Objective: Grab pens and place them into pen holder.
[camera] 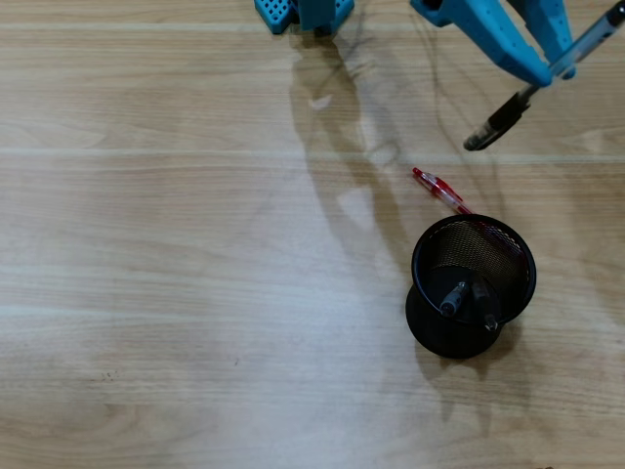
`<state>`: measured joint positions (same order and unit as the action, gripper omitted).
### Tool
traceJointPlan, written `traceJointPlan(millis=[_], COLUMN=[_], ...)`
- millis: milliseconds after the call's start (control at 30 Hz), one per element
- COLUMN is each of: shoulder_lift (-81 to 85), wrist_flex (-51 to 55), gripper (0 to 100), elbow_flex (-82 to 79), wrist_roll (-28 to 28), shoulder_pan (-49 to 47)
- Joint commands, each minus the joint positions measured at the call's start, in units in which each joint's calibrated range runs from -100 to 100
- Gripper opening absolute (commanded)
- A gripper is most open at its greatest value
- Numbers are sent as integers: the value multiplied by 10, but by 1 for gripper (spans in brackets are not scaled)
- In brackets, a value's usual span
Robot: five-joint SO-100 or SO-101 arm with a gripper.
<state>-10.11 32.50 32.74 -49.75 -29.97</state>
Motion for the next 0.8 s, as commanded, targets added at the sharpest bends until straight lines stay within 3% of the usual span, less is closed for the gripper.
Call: traceJointPlan(millis=[0, 500, 767], shoulder_lift=[7, -39, -65], wrist_flex=[-119, -641, -692], gripper=[2, 2, 6], elbow_flex=[-68, -378, -413], wrist_roll=[-12, -31, -34], shoulder_pan=[10, 56, 55])
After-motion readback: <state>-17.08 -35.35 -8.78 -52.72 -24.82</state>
